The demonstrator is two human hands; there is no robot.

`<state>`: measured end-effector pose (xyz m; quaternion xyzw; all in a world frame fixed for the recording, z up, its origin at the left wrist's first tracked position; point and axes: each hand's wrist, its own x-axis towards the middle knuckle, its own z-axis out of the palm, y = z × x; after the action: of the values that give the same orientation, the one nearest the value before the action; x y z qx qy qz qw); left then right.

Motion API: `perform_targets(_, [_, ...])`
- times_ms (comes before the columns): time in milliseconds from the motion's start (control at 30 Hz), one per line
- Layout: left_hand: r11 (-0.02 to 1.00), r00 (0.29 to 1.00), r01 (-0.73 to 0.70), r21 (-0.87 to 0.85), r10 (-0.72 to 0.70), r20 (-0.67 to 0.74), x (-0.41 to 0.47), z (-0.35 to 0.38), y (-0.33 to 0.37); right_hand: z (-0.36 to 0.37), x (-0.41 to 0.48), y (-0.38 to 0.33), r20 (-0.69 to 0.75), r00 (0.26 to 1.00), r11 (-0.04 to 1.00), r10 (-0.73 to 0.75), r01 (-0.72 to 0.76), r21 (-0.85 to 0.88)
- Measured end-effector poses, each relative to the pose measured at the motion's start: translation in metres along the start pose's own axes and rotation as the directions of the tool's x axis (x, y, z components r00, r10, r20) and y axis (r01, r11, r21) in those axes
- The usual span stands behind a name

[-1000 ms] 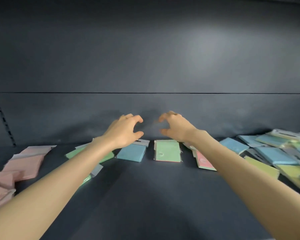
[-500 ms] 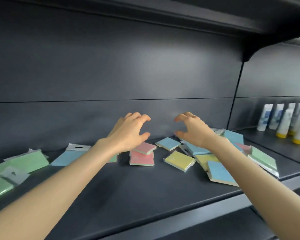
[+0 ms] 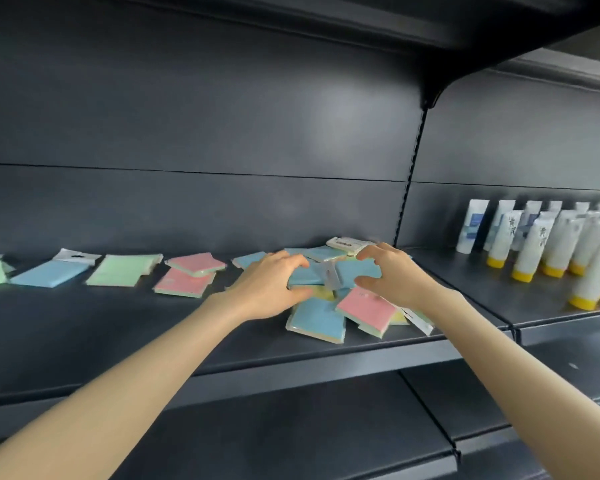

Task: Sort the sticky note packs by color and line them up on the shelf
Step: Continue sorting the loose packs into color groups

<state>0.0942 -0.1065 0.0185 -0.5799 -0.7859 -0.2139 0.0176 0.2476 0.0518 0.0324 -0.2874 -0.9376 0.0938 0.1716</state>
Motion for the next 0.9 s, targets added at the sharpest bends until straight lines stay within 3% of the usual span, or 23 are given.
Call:
perform_targets(200, [0.988, 0.981, 0.063, -0.138, -0.036, 0.189, 0.014, 0.018, 0.011, 0.005, 0.009, 0.028, 0.071, 0.997, 0.997, 0.029, -0.034, 0.066])
perform_targets(533, [0.993, 0.910, 0.101, -0.060, -0.067, 0.410, 0.054, 0.031, -0.002, 0.016, 0.041, 0.051, 0.314, 0.949, 0.958, -0.012, -0.079, 0.276])
perform_targets(700, [0.993, 0.909, 0.116, -0.033, -0.093, 0.407, 0.065, 0.033, -0.002, 0.004, 0.039, 0.059, 0.494, 0.860, 0.967, -0.123, -0.008, 0.255])
perform_targets(800, [0.989, 0.918, 0.146, -0.031, -0.124, 0.378, 0.063, 0.035, 0.001, 0.009, 0.046, 0.067, 0.499, 0.851, 0.978, -0.160, 0.067, 0.199])
perform_targets(900, [0.973, 0.929, 0.228, -0.034, -0.207, 0.306, 0.059, 0.037, 0.003, 0.022, 0.051, 0.078, 0.451, 0.870, 0.963, -0.201, 0.091, 0.254])
